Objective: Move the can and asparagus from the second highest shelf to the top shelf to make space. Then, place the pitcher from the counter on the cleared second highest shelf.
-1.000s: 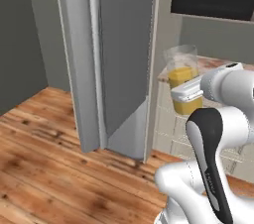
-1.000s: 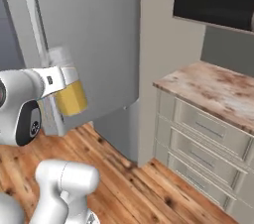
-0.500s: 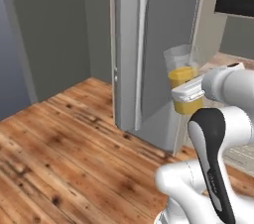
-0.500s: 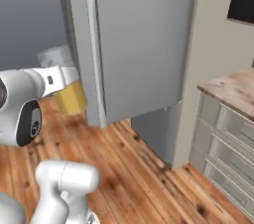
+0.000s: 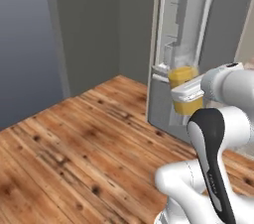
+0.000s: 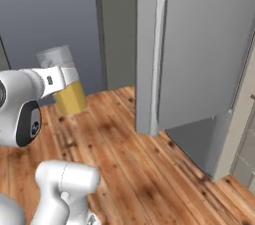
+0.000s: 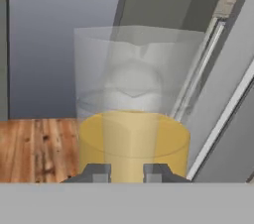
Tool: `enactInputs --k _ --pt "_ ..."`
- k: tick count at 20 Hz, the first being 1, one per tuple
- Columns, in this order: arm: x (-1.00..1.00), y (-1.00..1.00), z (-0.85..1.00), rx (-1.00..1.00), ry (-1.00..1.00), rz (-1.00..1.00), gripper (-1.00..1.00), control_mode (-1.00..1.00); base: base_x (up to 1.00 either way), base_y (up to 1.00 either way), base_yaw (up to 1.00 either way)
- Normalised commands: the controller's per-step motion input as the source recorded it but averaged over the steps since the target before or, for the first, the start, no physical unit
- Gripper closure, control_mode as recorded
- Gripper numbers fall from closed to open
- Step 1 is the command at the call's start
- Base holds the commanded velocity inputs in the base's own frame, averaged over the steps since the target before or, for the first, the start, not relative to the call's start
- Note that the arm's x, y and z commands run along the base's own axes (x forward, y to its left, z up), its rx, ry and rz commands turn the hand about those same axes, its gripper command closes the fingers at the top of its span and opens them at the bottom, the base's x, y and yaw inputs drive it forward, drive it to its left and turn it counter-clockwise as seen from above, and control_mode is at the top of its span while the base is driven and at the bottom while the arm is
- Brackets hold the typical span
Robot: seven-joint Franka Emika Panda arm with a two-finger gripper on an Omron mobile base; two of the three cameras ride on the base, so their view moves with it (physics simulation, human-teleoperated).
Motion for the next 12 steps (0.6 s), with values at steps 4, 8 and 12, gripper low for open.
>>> enactInputs --k 4,8,12 --pt "0.00 0.00 0.00 0.00 0.00 0.00 1.00 1.00 0.31 0.80 0.10" --pt "0.00 0.00 0.00 0.00 0.00 0.00 1.00 1.00 0.52 0.22 -0.04" --pt "0.00 0.00 0.00 0.00 0.00 0.00 1.00 1.00 0.60 0.04 -0.20"
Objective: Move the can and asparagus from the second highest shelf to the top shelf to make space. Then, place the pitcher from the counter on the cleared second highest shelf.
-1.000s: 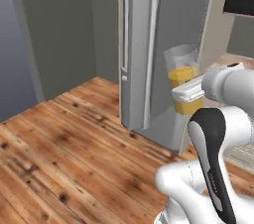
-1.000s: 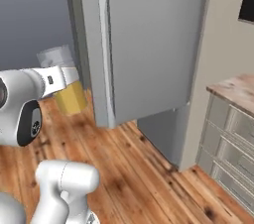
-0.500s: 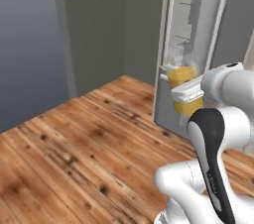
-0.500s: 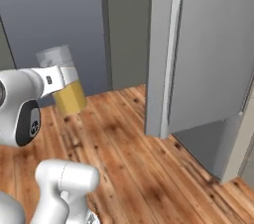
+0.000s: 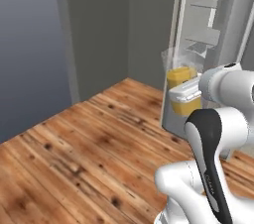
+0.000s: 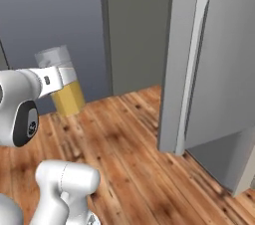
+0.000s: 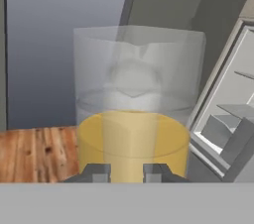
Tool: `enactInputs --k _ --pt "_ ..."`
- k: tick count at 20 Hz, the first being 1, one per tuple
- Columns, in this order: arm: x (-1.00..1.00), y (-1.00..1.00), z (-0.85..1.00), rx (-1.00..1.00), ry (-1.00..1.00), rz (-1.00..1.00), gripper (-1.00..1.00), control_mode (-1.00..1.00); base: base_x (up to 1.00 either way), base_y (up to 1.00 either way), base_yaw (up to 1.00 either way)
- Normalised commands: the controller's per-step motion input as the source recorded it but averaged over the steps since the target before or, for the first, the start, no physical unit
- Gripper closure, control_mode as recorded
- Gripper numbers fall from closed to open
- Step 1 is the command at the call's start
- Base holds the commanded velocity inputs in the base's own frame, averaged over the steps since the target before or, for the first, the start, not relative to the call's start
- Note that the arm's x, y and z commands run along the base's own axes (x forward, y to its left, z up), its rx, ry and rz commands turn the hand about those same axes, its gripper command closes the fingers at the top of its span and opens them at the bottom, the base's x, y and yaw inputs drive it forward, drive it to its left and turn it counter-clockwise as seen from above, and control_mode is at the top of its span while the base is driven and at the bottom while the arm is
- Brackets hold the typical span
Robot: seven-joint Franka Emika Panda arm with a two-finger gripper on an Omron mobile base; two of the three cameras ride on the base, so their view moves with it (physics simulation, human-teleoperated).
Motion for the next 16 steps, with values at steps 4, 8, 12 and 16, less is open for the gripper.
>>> enactInputs --k 4,8,12,16 --pt "0.00 0.00 0.00 0.00 0.00 0.00 1.00 1.00 0.69 0.06 -0.30" --pt "0.00 0.00 0.00 0.00 0.00 0.00 1.00 1.00 0.74 0.20 -0.32" --pt "0.00 0.00 0.00 0.00 0.00 0.00 1.00 1.00 0.74 0.36 -0.36" --pt "0.00 0.00 0.00 0.00 0.00 0.00 1.00 1.00 0.70 0.37 -0.37"
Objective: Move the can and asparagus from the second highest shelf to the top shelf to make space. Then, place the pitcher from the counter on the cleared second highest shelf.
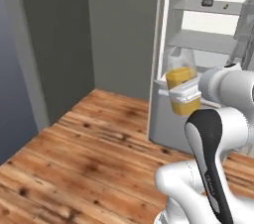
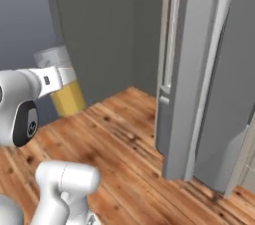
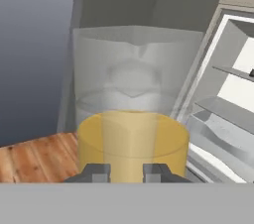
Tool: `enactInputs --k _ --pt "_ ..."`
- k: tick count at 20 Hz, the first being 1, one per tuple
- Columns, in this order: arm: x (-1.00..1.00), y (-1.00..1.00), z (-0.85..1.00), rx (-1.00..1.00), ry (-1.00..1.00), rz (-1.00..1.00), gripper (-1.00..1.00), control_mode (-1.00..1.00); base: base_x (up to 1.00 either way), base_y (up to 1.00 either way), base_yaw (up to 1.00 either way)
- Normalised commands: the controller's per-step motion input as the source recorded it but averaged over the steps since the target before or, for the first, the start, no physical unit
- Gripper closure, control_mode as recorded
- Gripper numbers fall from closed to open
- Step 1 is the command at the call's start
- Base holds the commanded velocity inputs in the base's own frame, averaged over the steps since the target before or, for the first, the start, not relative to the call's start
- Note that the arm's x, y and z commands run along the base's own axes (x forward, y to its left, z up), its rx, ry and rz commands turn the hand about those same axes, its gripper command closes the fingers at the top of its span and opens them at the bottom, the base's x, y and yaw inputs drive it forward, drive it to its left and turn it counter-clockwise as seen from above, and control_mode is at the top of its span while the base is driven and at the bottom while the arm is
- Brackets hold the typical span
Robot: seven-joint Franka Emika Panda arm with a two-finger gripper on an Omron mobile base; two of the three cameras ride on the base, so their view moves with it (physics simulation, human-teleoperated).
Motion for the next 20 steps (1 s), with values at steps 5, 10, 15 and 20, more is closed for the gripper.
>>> enactInputs --k 5,10,15,20 --pt "0.00 0.00 0.00 0.00 0.00 0.00 1.00 1.00 0.65 0.15 -0.38" --pt "0.00 0.00 0.00 0.00 0.00 0.00 1.00 1.00 0.61 0.00 -0.40" --pt "0.00 0.00 0.00 0.00 0.00 0.00 1.00 1.00 0.64 0.07 -0.39" --pt "0.00 0.00 0.00 0.00 0.00 0.00 1.00 1.00 0.55 0.39 -0.32"
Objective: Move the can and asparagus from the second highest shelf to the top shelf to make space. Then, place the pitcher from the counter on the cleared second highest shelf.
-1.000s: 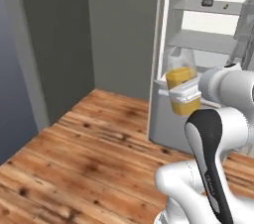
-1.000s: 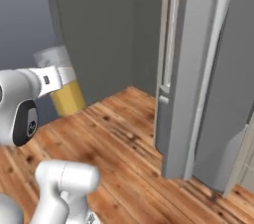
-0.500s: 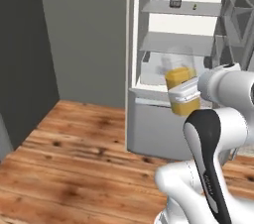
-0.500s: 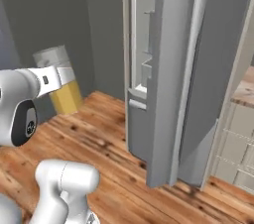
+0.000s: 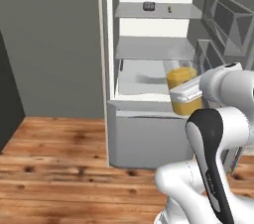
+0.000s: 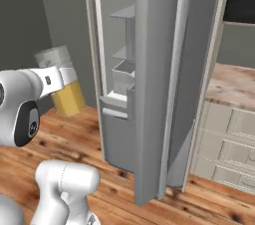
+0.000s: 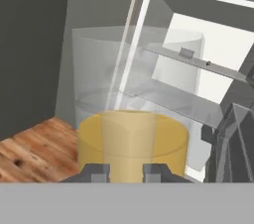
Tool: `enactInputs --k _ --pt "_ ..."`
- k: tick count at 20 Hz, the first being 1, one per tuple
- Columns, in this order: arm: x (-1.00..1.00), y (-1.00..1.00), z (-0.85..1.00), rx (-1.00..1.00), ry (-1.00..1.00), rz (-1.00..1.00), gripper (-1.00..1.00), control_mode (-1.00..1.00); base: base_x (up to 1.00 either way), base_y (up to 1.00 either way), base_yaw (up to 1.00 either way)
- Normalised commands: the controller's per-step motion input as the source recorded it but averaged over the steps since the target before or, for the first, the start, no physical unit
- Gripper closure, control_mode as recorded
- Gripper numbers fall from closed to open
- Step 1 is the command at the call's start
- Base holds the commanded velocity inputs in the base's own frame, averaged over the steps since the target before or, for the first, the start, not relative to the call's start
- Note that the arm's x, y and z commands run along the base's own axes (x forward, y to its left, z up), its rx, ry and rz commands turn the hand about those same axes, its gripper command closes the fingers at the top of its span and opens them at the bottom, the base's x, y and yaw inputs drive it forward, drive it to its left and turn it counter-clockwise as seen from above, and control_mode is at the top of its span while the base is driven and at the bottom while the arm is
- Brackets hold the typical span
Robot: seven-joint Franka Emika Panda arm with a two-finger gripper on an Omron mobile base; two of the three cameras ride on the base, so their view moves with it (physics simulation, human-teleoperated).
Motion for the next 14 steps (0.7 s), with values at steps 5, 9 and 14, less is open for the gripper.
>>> enactInputs --k 5,9,14 --pt "0.00 0.00 0.00 0.00 0.00 0.00 1.00 1.00 0.35 0.43 -0.30" --pt "0.00 0.00 0.00 0.00 0.00 0.00 1.00 1.00 0.32 0.21 -0.31" --pt "0.00 0.00 0.00 0.00 0.00 0.00 1.00 1.00 0.41 0.03 -0.31"
